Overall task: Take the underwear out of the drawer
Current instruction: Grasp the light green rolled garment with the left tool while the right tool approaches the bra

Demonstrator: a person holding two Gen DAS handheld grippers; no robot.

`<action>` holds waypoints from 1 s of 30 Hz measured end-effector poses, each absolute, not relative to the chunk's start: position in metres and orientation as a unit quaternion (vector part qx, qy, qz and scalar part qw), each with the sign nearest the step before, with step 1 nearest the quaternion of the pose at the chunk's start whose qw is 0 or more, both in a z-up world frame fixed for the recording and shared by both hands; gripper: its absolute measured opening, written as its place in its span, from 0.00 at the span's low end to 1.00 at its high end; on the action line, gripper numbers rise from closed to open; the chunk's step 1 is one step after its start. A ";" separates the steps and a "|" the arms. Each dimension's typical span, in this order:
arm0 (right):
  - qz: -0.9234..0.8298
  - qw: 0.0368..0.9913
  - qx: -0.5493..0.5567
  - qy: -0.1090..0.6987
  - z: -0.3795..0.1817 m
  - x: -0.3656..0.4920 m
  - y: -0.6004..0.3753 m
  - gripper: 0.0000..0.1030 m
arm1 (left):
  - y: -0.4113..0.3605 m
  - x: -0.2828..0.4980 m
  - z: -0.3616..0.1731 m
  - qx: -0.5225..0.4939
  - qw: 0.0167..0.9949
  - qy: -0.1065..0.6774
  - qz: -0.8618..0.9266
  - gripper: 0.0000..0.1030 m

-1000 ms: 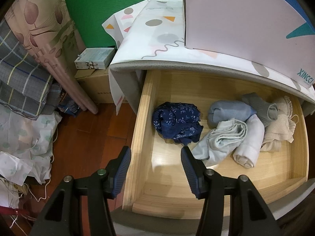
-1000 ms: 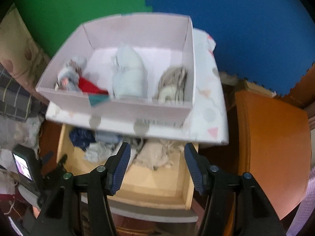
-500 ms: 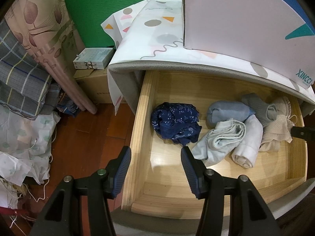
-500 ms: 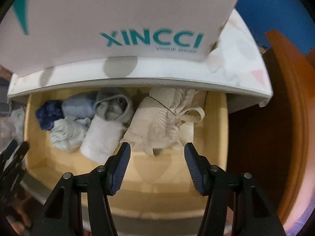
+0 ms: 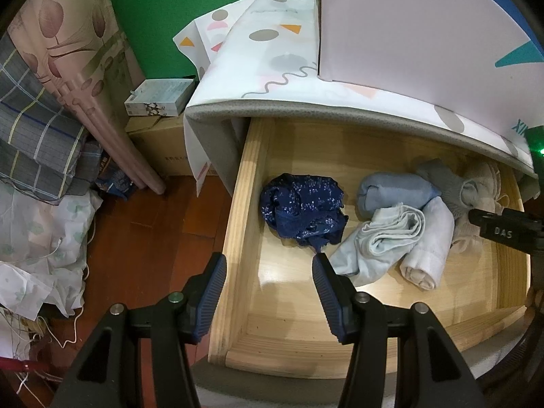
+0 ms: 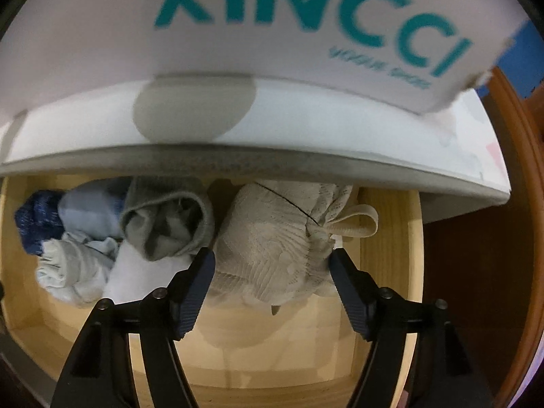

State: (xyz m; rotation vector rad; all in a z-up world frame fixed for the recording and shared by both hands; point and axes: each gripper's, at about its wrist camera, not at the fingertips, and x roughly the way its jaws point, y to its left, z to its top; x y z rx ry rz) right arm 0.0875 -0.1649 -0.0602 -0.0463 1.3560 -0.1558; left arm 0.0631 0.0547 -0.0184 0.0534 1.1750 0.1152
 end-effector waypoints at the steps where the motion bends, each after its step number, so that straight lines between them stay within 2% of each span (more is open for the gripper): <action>1: -0.074 0.773 -0.025 0.630 -0.064 0.086 -0.161 0.67 | 0.054 0.063 -0.019 0.026 0.830 0.555 0.054 0.52; 9: -0.063 0.763 -0.027 0.643 -0.079 0.081 -0.165 0.66 | 0.041 0.069 -0.027 0.020 0.815 0.579 -0.010 0.52; 18: -0.051 0.752 -0.016 0.657 -0.080 0.076 -0.179 0.67 | -0.008 0.094 -0.046 0.113 0.796 0.592 -0.059 0.52; 30: -0.040 0.740 0.005 0.672 -0.098 0.070 -0.204 0.65 | -0.022 0.128 -0.074 0.071 0.758 0.644 -0.082 0.52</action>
